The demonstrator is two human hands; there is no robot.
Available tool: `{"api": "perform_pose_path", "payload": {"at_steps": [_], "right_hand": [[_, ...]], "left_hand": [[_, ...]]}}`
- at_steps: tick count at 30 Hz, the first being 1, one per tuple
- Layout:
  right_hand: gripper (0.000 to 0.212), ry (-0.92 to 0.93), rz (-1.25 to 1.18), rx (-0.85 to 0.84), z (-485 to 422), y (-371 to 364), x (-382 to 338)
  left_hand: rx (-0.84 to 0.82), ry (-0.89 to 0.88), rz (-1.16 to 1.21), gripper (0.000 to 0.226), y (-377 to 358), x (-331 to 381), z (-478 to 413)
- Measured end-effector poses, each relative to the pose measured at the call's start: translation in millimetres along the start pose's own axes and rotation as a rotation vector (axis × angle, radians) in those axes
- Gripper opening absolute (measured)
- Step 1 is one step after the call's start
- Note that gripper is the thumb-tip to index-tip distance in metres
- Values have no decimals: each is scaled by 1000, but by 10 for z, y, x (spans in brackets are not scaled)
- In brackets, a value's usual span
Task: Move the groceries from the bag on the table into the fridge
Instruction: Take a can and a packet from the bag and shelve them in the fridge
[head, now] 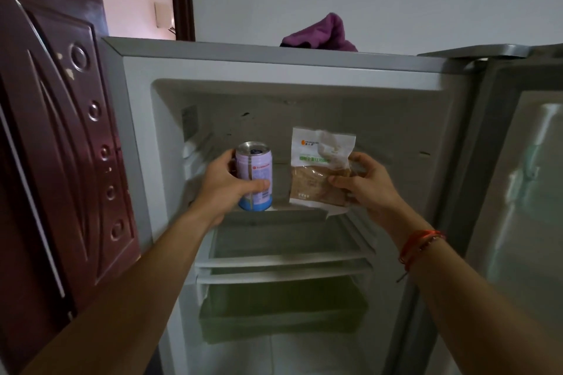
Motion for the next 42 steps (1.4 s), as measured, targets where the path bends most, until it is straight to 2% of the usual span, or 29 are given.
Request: {"api": "perform_pose_path", "payload": {"at_steps": [11, 17, 25, 31, 38, 42], "right_hand": [[48, -17, 20, -27, -595, -180, 155], [49, -14, 19, 47, -1048, -258, 292], [49, 8, 42, 53, -1628, -415, 481], [47, -48, -15, -52, -1809, -521, 587], [53, -26, 157, -153, -1855, -508, 594], [55, -37, 150, -189, -1857, -523, 601]], "left_hand": [[38, 15, 21, 54, -46, -201, -573], [59, 36, 18, 51, -77, -470, -1054], [98, 71, -3, 54, -88, -838, -1537], [122, 85, 10, 53, -85, -998, -1713], [92, 103, -12, 54, -103, -1001, -1754], [68, 112, -16, 51, -121, -985, -1736]]}}
Point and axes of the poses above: each hand's wrist, its own z-axis away from the middle knuckle, its own y-axis out of the back of the hand, x = y × z, the point moved 5 cm from there along -z, towards the middle knuckle, and after that the axes turned 9 degrees about z, right-handed, at the moved point
